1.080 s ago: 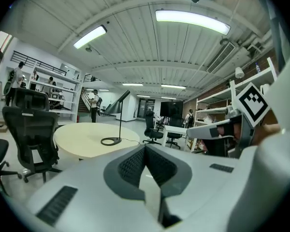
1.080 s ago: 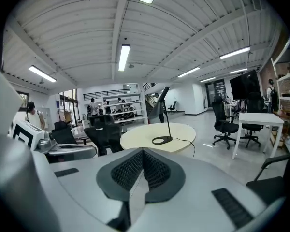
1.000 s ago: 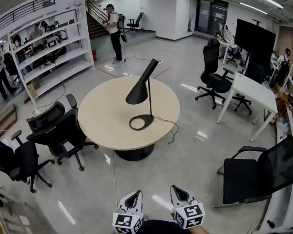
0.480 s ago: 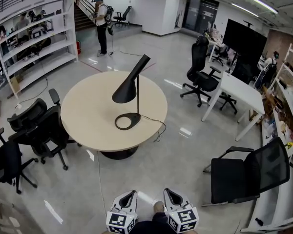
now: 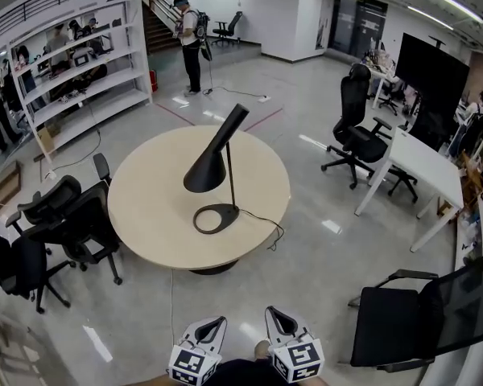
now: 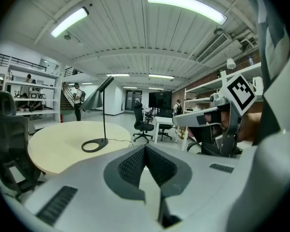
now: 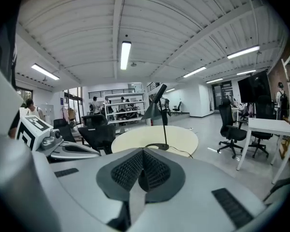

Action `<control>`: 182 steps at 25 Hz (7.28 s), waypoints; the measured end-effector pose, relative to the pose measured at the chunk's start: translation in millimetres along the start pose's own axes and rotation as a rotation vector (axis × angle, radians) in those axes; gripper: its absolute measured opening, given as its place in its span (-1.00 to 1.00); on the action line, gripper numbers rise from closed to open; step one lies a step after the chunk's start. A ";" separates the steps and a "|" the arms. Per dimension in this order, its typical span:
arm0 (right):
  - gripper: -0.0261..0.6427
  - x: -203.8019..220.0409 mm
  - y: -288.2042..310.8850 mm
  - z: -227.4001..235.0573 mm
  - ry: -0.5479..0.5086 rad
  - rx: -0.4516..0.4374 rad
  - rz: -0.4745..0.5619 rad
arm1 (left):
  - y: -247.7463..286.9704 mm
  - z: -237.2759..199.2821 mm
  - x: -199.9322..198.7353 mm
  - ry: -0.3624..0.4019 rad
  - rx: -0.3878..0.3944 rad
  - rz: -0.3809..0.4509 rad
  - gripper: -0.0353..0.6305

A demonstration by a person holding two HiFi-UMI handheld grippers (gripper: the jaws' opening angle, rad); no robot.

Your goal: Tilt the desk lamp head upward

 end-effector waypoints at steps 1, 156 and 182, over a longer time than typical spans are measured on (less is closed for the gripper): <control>-0.89 -4.9 4.0 16.3 -0.006 -0.013 0.007 | 13.9 5.6 -5.3 -0.014 -0.019 0.008 -0.76; -0.89 -351.2 498.5 312.6 -0.135 -0.636 0.227 | 238.4 -375.3 -278.7 -0.426 -0.052 0.669 -0.61; -0.89 -305.6 497.1 304.9 -0.112 -0.538 0.196 | 238.1 -335.2 -377.5 -0.163 -0.050 0.685 -0.66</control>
Point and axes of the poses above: the fingertips, and each gripper's own axes: y forward along the fingers, z to its right, x out of its underside, the point moved 10 cm from there along -y, backward along the fingers, and after that the axes turned 6 degrees about -x, right-handed, at the moved point
